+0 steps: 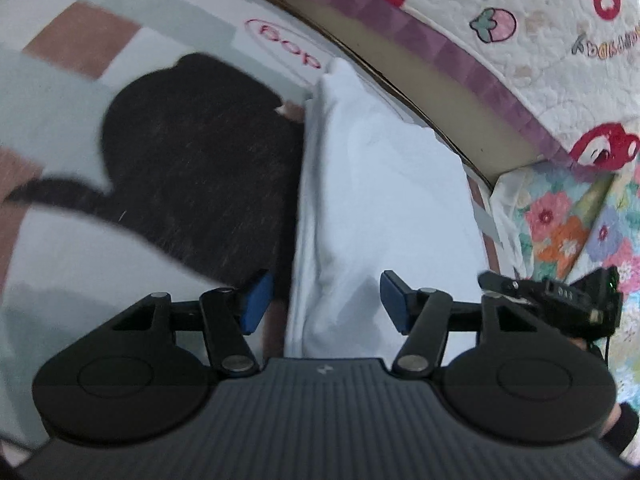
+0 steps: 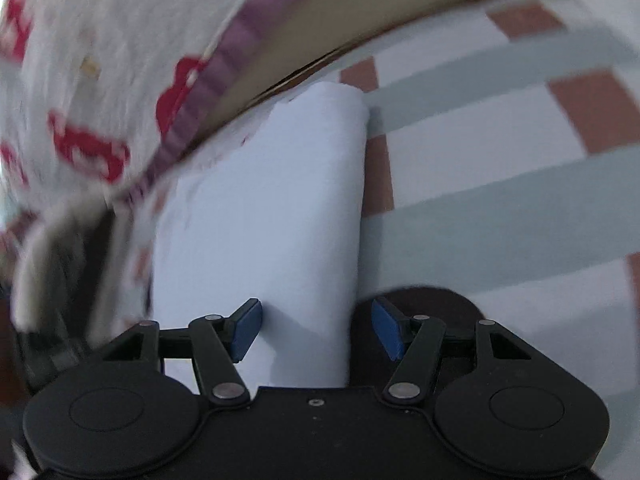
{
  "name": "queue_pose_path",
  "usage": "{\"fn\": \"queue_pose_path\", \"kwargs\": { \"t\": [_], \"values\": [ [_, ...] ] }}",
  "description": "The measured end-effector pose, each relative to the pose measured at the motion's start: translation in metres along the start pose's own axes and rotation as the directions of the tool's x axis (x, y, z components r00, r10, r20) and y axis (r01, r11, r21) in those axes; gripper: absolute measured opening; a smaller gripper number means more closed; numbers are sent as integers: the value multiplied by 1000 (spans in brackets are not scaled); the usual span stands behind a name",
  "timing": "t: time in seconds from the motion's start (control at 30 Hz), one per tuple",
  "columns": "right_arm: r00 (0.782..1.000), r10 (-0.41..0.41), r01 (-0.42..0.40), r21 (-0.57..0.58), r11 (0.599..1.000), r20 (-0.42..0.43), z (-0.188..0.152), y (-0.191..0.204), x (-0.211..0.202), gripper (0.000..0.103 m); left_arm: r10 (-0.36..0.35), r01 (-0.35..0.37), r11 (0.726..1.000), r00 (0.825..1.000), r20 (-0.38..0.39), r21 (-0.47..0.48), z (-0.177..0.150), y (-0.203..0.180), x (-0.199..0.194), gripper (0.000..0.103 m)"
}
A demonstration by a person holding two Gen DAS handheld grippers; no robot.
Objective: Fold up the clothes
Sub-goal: 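Pinch the folded white shirt's end with the right gripper while the left gripper pinches it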
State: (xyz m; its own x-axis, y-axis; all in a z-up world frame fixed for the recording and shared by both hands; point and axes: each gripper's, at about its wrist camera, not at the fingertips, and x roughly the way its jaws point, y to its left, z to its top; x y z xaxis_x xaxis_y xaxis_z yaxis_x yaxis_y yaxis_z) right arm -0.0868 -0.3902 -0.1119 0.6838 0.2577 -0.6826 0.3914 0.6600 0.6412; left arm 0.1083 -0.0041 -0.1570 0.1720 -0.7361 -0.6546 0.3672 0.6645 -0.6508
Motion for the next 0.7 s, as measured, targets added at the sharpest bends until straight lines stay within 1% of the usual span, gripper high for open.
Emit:
{"fn": "queue_pose_path", "kwargs": {
  "t": [0.07, 0.1, 0.13, 0.17, 0.2, 0.23, 0.27, 0.3, 0.33, 0.37, 0.4, 0.47, 0.5, 0.57, 0.6, 0.63, 0.67, 0.7],
  "values": [
    [999, 33, -33, 37, 999, 14, 5, -5, 11, 66, -4, 4, 1000, 1000, -17, -13, 12, -1, 9, 57],
    [998, 45, -46, 25, 999, 35, 6, -3, 16, 67, -3, 3, 1000, 1000, -21, -17, 17, -2, 14, 52],
    [997, 58, -59, 12, 998, 55, 6, -1, 20, 69, -6, 6, 1000, 1000, -31, 2, 20, -6, 21, 41],
    [995, 67, -67, -8, 998, 75, 5, 2, 25, 68, 15, -14, 999, 999, -41, 33, 20, -11, 29, 26],
    [995, 54, -50, -54, 997, 86, 3, 10, 28, 60, 28, -27, 997, 999, -19, 71, 18, -16, 33, 21],
    [996, 18, -8, -120, 993, 85, 3, 20, 32, 54, 42, -42, 992, 999, 4, 120, 14, -24, 33, 20],
    [996, -13, 29, -181, 983, 90, 2, 30, 33, 43, 75, -80, 980, 997, 34, 184, 9, -34, 30, 17],
    [994, -20, 45, -222, 974, 112, 1, 39, 28, 36, 107, -121, 961, 992, 66, 247, 3, -45, 27, 16],
    [989, -3, 40, -251, 967, 146, -1, 46, 19, 35, 136, -161, 932, 986, 99, 325, -3, -60, 25, 16],
    [983, 10, 45, -293, 955, 182, -4, 54, 11, 34, 161, -201, 894, 978, 133, 400, -9, -75, 22, 15],
    [975, -3, 88, -374, 923, 222, -11, 67, 4, 34, 182, -242, 848, 969, 169, 471, -16, -90, 20, 15],
    [948, -68, 234, -536, 811, 311, -30, 96, -4, 34, 187, -267, 810, 962, 200, 523, -25, -108, 20, 15],
    [934, -98, 292, -577, 763, 343, -36, 104, -4, 33, 186, -264, 809, 962, 198, 525, -26, -110, 22, 15],
    [912, -154, 375, -620, 690, 380, -44, 111, 1, 34, 183, -257, 810, 965, 190, 526, -29, -113, 27, 15],
    [912, -174, 384, -624, 680, 372, -43, 109, 6, 34, 186, -252, 825, 966, 178, 506, -27, -108, 30, 15],
    [915, -185, 381, -614, 691, 359, -41, 103, 9, 34, 190, -247, 840, 968, 165, 484, -26, -103, 33, 15],
    [920, -184, 366, -587, 722, 346, -38, 96, 10, 34, 186, -230, 867, 972, 142, 443, -21, -97, 34, 15],
    [928, -171, 337, -549, 765, 331, -32, 88, 10, 35, 168, -202, 903, 978, 120, 379, -16, -87, 33, 16]
  ]
}}
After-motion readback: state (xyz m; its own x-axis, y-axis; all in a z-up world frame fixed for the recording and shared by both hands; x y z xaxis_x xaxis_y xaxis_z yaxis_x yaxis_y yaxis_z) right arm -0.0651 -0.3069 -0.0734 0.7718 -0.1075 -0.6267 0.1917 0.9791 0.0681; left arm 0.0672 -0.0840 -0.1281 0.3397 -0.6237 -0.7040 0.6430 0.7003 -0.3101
